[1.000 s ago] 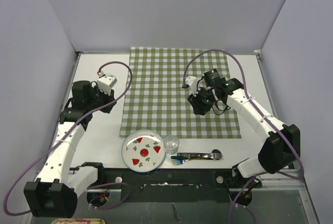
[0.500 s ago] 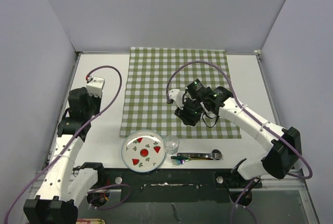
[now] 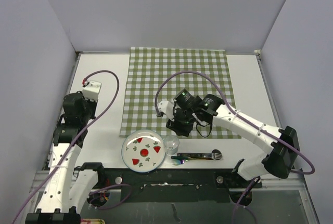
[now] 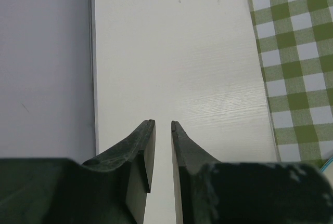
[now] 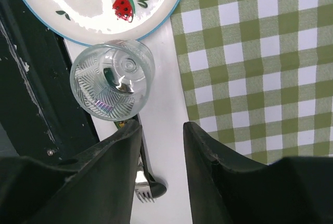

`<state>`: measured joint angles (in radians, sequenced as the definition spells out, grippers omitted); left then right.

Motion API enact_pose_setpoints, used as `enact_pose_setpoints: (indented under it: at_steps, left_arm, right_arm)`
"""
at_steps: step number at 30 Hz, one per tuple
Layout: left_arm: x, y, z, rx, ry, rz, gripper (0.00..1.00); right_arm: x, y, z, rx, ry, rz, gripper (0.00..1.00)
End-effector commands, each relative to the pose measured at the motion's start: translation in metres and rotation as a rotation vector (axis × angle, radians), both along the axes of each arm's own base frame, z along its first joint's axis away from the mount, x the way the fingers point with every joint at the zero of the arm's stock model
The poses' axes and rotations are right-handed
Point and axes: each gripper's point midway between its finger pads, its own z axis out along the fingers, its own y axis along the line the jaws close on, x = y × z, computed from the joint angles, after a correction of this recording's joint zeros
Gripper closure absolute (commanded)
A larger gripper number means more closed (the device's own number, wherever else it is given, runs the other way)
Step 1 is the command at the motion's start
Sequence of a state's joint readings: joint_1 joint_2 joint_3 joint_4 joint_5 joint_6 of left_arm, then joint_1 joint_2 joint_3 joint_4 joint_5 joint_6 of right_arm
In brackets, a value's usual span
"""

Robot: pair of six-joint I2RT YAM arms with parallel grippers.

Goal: Set the dinner table for one person
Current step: Pick up the cup at the center of the board.

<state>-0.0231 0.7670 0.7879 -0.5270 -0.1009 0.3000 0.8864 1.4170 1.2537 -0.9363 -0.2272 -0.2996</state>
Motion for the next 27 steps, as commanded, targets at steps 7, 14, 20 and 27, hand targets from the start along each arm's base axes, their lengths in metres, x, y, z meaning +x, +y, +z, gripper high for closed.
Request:
enact_pose_setpoints:
  at_steps: [7, 14, 20, 27]
  left_arm:
    - [-0.016, 0.016, 0.048, 0.075, -0.088, 0.048, 0.82]
    - [-0.017, 0.025, 0.084, 0.084, -0.179, 0.103, 0.82]
    - [-0.015, 0.028, 0.097, 0.104, -0.219, 0.115, 0.82]
    - [-0.018, 0.025, 0.108, 0.091, -0.245, 0.098, 0.82]
  right_arm:
    - [-0.005, 0.015, -0.006, -0.041, -0.008, 0.030, 0.61]
    - [-0.007, 0.026, -0.015, -0.062, 0.009, 0.062, 0.61]
    - [-0.009, 0.034, -0.023, -0.082, 0.025, 0.076, 0.61]
    - [-0.018, 0.035, -0.036, -0.115, 0.069, 0.098, 0.61]
